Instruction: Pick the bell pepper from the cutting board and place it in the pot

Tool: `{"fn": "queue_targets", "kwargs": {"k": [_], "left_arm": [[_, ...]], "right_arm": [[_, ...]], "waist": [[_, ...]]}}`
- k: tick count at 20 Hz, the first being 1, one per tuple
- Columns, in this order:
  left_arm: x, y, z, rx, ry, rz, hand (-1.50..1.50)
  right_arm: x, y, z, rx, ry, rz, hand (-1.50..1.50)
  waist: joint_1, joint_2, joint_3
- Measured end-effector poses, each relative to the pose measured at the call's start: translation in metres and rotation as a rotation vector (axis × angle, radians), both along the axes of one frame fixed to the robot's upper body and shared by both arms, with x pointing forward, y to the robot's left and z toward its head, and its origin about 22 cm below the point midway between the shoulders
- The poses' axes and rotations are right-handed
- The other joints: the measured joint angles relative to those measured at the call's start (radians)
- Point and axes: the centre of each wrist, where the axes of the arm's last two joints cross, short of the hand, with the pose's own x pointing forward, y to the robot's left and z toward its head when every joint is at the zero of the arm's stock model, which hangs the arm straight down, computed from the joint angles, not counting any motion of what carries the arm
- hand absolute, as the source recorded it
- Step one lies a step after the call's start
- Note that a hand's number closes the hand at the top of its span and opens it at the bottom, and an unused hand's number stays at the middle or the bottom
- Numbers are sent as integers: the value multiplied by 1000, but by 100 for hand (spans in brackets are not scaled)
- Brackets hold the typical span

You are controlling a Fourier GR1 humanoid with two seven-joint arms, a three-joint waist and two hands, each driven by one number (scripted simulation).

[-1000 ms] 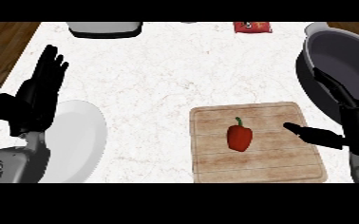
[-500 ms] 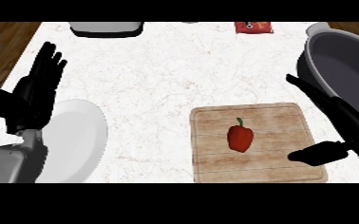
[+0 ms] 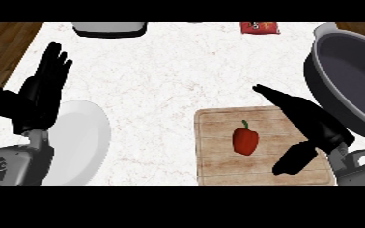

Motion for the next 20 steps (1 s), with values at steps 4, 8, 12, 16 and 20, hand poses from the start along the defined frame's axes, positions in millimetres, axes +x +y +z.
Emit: {"fn": "queue_targets", "kwargs": {"k": [4,8,12,16,20], "left_arm": [[-1,-1,0,2,5,12,0],[-7,1,-3,2,8,10,0],[-5,8,-3,1,6,8,0],[-2,7,-4,3,4,6,0],[-2,4,0,4,4,12,0]], "right_arm": [[-9,14,-10,-7,37,-6,-150],[-6,33,-21,-26,59,-11,-150],[-4,40,-26,-82,83,-33,-150],[-3,45,-39,-122,86,-58,-150],[-3,46,-50,-124,91,-56,-150]], "waist": [[-5,-1,1],[-5,-1,1],[-6,0,1],[-7,0,1],[-7,0,1]]}}
